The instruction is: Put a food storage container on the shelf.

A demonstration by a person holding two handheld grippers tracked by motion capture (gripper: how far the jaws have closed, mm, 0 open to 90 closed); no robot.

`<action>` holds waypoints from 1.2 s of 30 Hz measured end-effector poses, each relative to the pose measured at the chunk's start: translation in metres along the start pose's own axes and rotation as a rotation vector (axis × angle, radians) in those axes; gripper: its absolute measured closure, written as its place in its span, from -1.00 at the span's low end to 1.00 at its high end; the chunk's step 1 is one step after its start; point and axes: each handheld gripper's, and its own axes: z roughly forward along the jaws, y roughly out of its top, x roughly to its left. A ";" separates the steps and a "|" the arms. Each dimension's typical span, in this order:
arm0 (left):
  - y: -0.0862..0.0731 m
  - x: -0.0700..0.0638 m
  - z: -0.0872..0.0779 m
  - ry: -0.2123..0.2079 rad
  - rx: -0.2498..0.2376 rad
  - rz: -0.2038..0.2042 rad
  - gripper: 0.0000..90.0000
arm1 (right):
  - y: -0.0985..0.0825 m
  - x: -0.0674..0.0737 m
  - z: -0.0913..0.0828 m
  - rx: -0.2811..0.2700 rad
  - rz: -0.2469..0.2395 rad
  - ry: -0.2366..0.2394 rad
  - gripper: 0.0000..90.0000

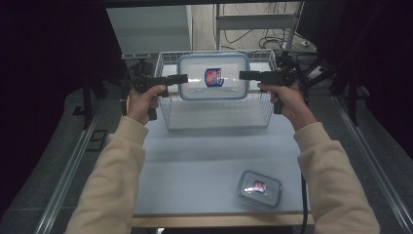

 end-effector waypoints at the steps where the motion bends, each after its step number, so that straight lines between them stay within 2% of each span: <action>1: 0.002 0.001 0.001 0.001 0.000 0.001 0.16 | 0.004 -0.002 0.002 0.001 -0.001 -0.001 0.10; 5: 0.015 0.007 0.006 0.009 0.008 0.001 0.16 | 0.014 -0.009 0.008 0.008 0.006 0.002 0.09; 9: 0.021 0.014 0.014 0.004 0.016 -0.019 0.16 | 0.026 -0.019 0.013 0.012 0.016 -0.009 0.09; 17: 0.022 0.030 0.033 0.002 0.044 -0.059 0.16 | 0.028 -0.039 0.019 0.042 0.056 -0.029 0.08; 20: 0.021 0.032 0.036 -0.001 0.016 -0.092 0.16 | 0.027 -0.043 0.020 0.034 0.075 -0.022 0.08; 21: 0.022 0.033 0.037 0.003 0.017 -0.115 0.15 | 0.028 -0.044 0.021 0.030 0.083 -0.024 0.07; 23: 0.023 0.034 0.038 0.006 0.015 -0.123 0.14 | 0.029 -0.046 0.023 0.023 0.100 -0.027 0.06; 25: 0.024 0.035 0.041 0.017 -0.003 -0.156 0.13 | 0.028 -0.047 0.024 0.014 0.115 -0.040 0.04; 26: 0.024 0.035 0.041 0.017 -0.003 -0.156 0.13 | 0.028 -0.047 0.024 0.014 0.115 -0.040 0.04; 28: 0.024 0.037 0.044 0.042 -0.013 -0.175 0.11 | 0.028 -0.046 0.026 0.015 0.110 -0.075 0.01; 29: 0.024 0.038 0.046 0.076 -0.015 -0.176 0.08 | 0.029 -0.044 0.029 0.020 0.111 -0.122 -0.06; 30: 0.024 0.038 0.046 0.076 -0.015 -0.176 0.08 | 0.029 -0.044 0.029 0.020 0.111 -0.122 -0.06; 31: 0.025 0.037 0.050 0.107 -0.005 -0.170 0.08 | 0.029 -0.044 0.030 0.020 0.107 -0.134 -0.07; 32: 0.026 0.037 0.052 0.121 0.001 -0.166 0.03 | 0.028 -0.044 0.032 0.027 0.111 -0.167 -0.05; 33: 0.026 0.037 0.055 0.119 0.012 -0.167 -0.09 | 0.027 -0.041 0.035 0.023 0.108 -0.182 -0.10; 35: 0.024 0.036 0.057 0.116 0.006 -0.163 -0.09 | 0.024 -0.033 0.037 0.023 0.053 -0.245 -0.19; 36: 0.023 0.035 0.056 0.124 -0.002 -0.162 -0.09 | 0.024 -0.033 0.037 0.023 0.053 -0.245 -0.19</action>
